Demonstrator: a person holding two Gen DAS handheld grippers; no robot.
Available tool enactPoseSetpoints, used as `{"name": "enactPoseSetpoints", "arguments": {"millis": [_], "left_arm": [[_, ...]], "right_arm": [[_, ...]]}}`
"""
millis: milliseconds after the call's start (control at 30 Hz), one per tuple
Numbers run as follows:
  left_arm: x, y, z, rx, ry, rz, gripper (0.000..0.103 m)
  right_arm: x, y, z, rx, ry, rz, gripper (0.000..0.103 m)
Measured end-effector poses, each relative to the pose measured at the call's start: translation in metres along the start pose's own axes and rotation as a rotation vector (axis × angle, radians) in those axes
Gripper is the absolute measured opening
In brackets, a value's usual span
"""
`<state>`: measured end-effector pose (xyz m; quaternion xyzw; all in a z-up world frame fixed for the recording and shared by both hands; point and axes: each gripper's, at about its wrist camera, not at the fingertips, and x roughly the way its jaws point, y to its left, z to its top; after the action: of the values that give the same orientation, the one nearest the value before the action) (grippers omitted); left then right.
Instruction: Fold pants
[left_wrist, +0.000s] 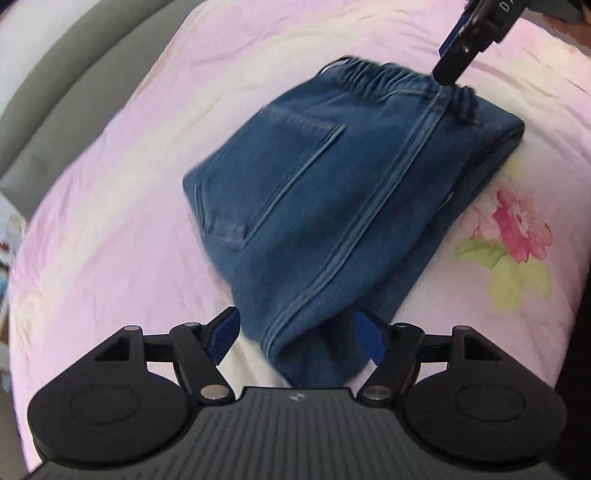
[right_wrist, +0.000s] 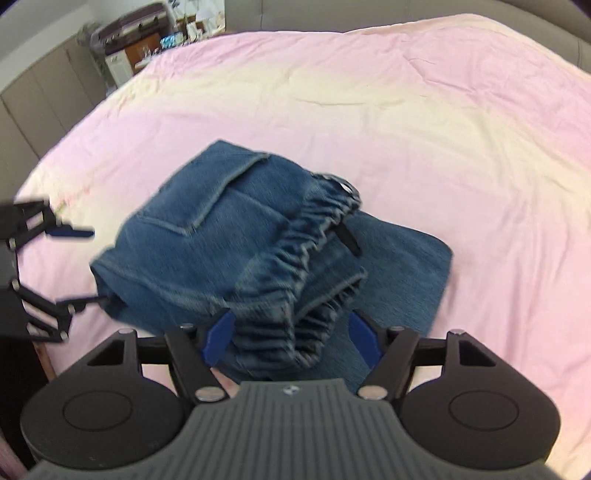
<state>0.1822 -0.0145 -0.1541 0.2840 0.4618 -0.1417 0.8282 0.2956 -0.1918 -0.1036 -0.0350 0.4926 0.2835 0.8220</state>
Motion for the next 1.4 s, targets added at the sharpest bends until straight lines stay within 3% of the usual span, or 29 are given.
{"name": "enactPoseSetpoints", "arguments": {"millis": [133,333,433,500,567,667,700,800,900,1000,1200,1267,1333,1400], "left_arm": [[0.014,0.014,-0.019,-0.110,0.024,-0.041,0.083],[0.030,0.038,-0.032,-0.312,0.023,-0.101,0.074],[0.036,0.045,-0.033,-0.378,0.020,-0.148,0.058],[0.038,0.046,-0.034,-0.394,0.024,-0.150,0.034],[0.040,0.048,-0.035,-0.408,0.036,-0.156,0.025],[0.039,0.045,-0.034,-0.384,0.050,-0.126,0.018],[0.036,0.042,-0.034,-0.357,0.055,-0.109,0.015],[0.033,0.035,-0.040,-0.279,0.097,-0.047,0.011],[0.032,0.040,-0.046,-0.284,0.112,-0.062,0.011],[0.035,0.038,-0.041,-0.265,0.132,-0.052,0.011],[0.026,0.036,-0.032,-0.175,0.194,-0.047,0.008],[0.017,0.039,-0.031,-0.119,0.233,0.026,0.002],[0.000,0.048,-0.030,-0.104,0.205,0.031,0.004],[-0.019,0.061,-0.019,-0.155,0.163,-0.003,0.009]], "right_arm": [[0.026,-0.003,0.019,0.087,0.012,-0.007,0.065],[0.060,-0.019,0.027,0.284,0.062,0.045,0.039],[0.056,-0.007,0.031,0.235,0.067,0.018,0.034],[0.045,0.005,0.035,0.184,0.046,-0.011,0.029],[0.026,0.017,0.039,0.150,0.002,-0.018,0.024],[-0.008,0.031,0.042,0.130,-0.056,-0.010,0.017],[-0.019,0.036,0.039,0.114,-0.072,-0.020,0.005],[-0.025,0.033,0.024,0.120,-0.057,-0.058,0.005],[-0.009,0.020,-0.003,0.207,0.005,-0.052,0.004],[0.002,0.013,-0.028,0.255,0.014,-0.045,0.004],[0.038,0.000,-0.045,0.325,0.043,-0.063,0.003],[0.044,-0.005,-0.046,0.354,0.045,-0.053,0.005],[0.045,-0.010,-0.046,0.385,0.040,-0.036,0.007],[0.042,-0.013,-0.049,0.401,0.028,-0.015,0.010]]}}
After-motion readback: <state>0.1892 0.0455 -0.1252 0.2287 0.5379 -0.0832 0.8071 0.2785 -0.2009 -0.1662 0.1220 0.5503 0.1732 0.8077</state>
